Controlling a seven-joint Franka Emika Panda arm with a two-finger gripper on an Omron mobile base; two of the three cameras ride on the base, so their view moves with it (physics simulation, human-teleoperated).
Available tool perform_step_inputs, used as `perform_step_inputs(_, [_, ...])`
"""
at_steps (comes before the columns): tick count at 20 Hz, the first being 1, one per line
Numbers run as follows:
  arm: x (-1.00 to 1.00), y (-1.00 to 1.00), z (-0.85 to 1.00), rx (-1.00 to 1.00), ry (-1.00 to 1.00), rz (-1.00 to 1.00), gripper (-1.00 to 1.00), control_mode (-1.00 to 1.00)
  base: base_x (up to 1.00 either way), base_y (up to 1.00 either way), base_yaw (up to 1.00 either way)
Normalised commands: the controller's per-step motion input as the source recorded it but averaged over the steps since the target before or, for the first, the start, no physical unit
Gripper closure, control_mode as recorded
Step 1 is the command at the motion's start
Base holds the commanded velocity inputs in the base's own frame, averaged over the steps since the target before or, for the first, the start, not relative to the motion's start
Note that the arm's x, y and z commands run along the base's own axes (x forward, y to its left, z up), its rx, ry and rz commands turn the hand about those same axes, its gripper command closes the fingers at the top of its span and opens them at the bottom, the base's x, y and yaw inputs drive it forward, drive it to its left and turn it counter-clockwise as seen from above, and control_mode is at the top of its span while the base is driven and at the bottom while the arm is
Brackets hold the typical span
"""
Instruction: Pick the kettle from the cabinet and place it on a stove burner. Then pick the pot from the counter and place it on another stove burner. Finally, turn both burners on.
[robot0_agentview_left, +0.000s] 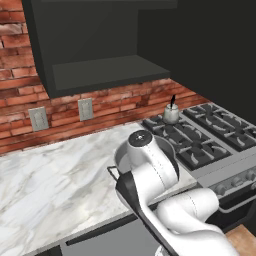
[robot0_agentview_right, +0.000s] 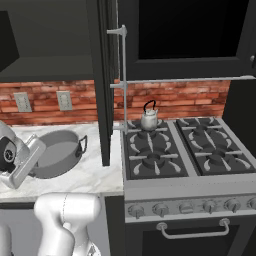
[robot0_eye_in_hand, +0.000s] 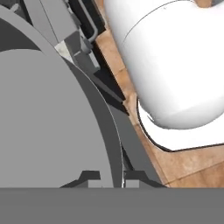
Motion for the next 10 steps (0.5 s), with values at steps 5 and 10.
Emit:
perform_step_inputs(5, [-0.32, 0.00, 0.37, 0.00, 0.00, -0.02, 1.00, -1.00, 0.00, 0.00, 0.00])
perform_step_inputs(10, [-0.37, 0.00, 0.34, 0.00, 0.00, -0.02, 1.00, -1.00, 0.00, 0.00, 0.00])
